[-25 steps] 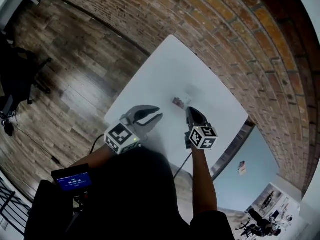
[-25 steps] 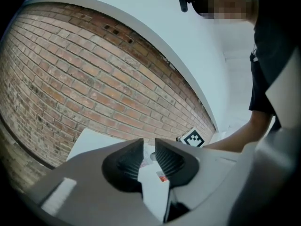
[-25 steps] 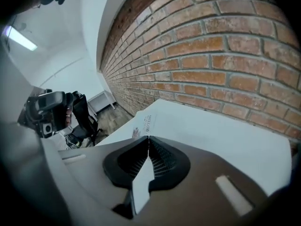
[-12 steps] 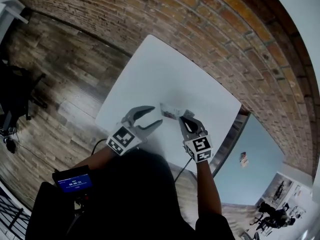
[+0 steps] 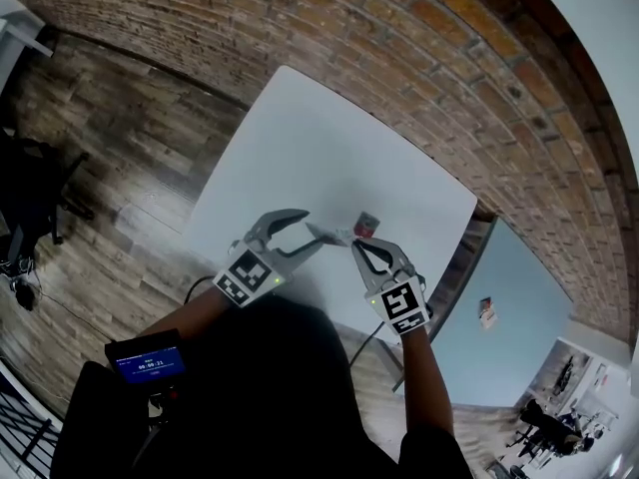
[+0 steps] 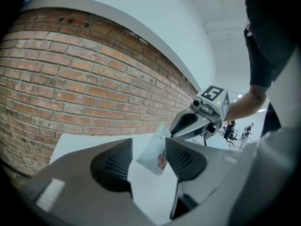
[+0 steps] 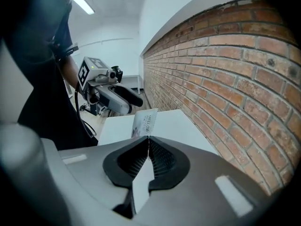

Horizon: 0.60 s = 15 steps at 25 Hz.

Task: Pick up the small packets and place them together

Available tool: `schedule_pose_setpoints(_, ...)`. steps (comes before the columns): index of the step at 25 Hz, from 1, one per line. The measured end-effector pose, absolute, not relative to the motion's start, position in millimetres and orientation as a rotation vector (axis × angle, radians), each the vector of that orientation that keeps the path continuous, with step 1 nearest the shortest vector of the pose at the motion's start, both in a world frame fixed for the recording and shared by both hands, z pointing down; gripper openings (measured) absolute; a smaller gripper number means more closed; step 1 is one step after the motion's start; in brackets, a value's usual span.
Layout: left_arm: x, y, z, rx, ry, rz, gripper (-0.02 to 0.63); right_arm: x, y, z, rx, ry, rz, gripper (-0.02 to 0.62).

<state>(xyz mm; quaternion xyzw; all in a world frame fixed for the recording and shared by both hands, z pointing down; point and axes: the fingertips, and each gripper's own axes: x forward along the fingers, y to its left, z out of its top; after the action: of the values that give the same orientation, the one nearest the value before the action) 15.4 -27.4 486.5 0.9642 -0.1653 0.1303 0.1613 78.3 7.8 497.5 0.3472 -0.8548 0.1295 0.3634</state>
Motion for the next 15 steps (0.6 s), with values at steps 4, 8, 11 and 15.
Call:
schedule_pose_setpoints(4,21,-17,488,2.742,-0.430,0.369,0.215,75,11,495,0.824,-2.215,0.276,0.008)
schedule_pose_setpoints(8,32,-1,490,2.757,-0.412,0.392,0.213,81,21,491,0.775,-2.216,0.201,0.008)
schedule_pose_setpoints(11,39,8,486,2.771,-0.420,0.376,0.182,90,25,487,0.768,-2.216,0.157,0.008)
schedule_pose_setpoints(15,36,8,484,2.769,-0.410,0.368,0.034,93,19,484,0.774,-2.221,0.140,0.008)
